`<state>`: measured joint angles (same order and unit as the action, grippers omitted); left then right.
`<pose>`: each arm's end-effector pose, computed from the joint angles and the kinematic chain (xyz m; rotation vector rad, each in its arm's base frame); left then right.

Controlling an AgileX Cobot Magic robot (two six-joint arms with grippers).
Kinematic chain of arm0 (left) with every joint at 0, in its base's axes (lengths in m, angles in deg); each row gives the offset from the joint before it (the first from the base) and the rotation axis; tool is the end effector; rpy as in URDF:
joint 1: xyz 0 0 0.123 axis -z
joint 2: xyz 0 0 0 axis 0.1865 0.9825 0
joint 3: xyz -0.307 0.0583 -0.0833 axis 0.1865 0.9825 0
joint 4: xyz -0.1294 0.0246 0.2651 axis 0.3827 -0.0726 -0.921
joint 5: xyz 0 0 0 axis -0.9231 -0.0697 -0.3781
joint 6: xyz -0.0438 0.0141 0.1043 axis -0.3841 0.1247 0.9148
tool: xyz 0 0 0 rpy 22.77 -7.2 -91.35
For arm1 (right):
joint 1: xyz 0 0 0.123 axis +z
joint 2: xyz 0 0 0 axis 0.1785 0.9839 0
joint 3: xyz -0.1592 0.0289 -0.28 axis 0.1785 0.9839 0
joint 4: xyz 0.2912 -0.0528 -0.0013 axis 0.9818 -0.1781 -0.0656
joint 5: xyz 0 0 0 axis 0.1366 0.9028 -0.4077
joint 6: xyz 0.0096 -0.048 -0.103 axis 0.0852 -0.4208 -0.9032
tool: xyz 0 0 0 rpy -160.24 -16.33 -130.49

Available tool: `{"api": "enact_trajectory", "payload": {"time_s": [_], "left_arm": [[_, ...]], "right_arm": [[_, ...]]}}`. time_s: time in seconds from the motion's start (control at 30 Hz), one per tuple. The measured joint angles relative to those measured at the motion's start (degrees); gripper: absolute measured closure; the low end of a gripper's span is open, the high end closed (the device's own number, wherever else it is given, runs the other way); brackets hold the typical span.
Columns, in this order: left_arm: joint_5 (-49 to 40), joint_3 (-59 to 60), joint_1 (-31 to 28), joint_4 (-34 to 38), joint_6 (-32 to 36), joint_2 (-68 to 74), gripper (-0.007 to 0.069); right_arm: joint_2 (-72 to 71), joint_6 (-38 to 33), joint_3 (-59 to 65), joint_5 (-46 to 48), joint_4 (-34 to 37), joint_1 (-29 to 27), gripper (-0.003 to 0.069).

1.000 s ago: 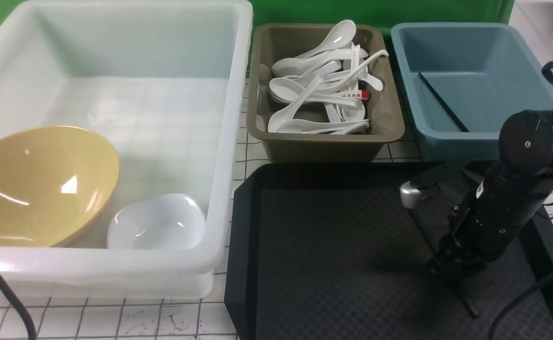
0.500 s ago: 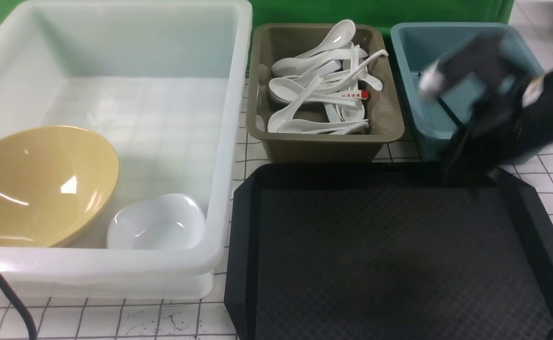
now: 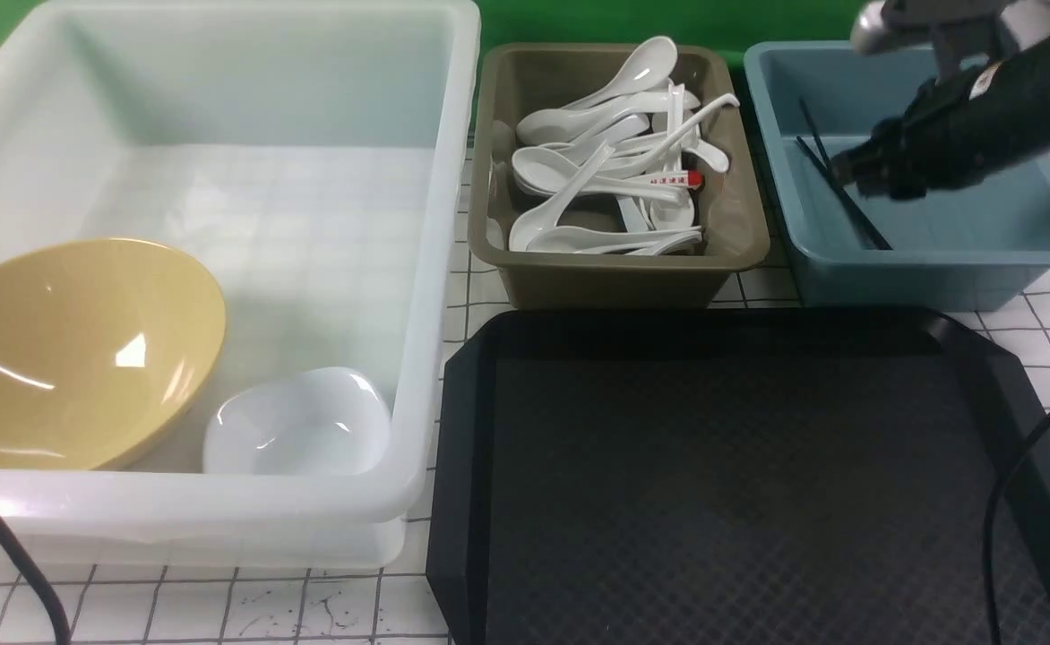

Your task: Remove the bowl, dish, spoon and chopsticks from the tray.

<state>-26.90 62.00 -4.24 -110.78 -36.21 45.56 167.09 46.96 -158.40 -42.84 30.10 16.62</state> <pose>0.1237 0.0124 0.3052 -0.1610 1.8126 0.0536 0.4616 0.0581 0.3029 -0.3107 2.3678 0.0628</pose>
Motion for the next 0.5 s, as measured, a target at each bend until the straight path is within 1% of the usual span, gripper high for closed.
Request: {"api": "enact_trajectory", "payload": {"time_s": [0.07, 0.13, 0.2, 0.3, 0.4, 0.47, 0.5], "left_arm": [[-0.16, 0.00, 0.00, 0.00, 0.00, 0.00, 0.0636], [-0.33, 0.00, 0.00, 0.00, 0.00, 0.00, 0.0636], [-0.41, 0.00, 0.00, 0.00, 0.00, 0.00, 0.0636], [-0.58, 0.00, 0.00, 0.00, 0.00, 0.00, 0.0636], [-0.69, 0.00, 0.00, 0.00, 0.00, 0.00, 0.0636], [-0.70, 0.00, 0.00, 0.00, 0.00, 0.00, 0.0636], [-0.70, 0.00, 0.00, 0.00, 0.00, 0.00, 0.0636]], "right_arm": [[-3.77, -0.33, 0.16, 1.19, 0.00, 0.00, 0.0442], [-10.67, -0.74, 1.66, 1.49, 0.27, 0.00, 0.0475], [-21.08, -2.00, 6.56, 0.46, 0.49, 0.26, 0.0539], [-31.53, -4.51, 15.06, -2.11, 0.63, 1.13, 0.0596], [-38.32, -5.81, 23.17, -4.78, 0.82, 1.50, 0.0623], [-44.18, -6.06, 31.58, -6.27, 0.87, 1.68, 0.0624], [-45.68, -6.06, 33.81, -6.47, 0.87, 1.68, 0.0624]]}}
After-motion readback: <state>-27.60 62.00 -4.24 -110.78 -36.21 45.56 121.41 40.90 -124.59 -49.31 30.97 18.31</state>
